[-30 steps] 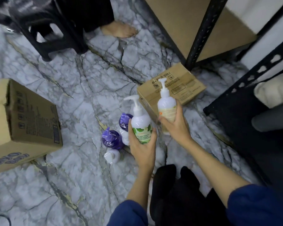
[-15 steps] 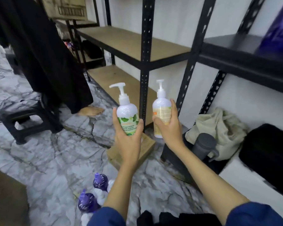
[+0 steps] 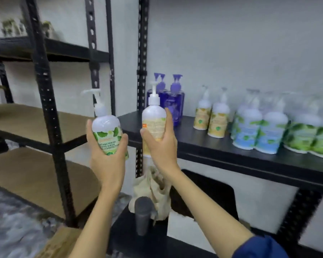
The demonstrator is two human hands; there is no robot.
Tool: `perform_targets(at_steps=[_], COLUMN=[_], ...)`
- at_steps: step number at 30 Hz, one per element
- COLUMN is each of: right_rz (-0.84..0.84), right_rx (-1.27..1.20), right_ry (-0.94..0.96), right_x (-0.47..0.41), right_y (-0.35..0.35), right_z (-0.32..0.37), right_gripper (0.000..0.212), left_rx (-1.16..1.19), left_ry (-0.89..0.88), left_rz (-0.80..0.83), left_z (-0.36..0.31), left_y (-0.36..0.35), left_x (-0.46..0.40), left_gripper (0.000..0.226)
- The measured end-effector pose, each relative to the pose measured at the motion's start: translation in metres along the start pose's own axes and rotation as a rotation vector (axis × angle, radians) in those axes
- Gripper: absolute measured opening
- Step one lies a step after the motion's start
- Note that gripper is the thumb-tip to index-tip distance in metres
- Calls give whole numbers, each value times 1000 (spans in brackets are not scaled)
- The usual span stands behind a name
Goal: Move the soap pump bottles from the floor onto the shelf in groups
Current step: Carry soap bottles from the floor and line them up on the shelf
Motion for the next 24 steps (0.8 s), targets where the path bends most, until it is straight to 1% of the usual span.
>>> perform_targets(at_steps=[7,11,16,20,24], right_rz=[-141,-172,-202,-184,-127], right_rx=[162,235,247,227,269], right_ry=[37,25,8,-26,-45], right_x=[-25,-37,-55,-70,-84], right_y=[93,120,122,105,96], right_z=[-5,-22,-53,-83,-99], right_gripper=[83,81,79,80,77], left_rx=[89,94,67,6,-3], left_ry=[-13,10,28,16,17], left_rz=[223,282,325,354,360], left_z=[-26,-31,-25,-10,2], left_y=[-93,-133,-172,-192,-198], left_x=[34,35,12,-15,-28], left_gripper=[77,78,79,83,84])
Point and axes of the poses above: each hand's wrist, its own x-axis away from the middle knuckle, its own y-axis out of the back of the hand, z = x × y, the point moved 2 cm from there along -x, towards the middle knuckle, and after that the axes turned 12 degrees about y, right-handed, at the moved point
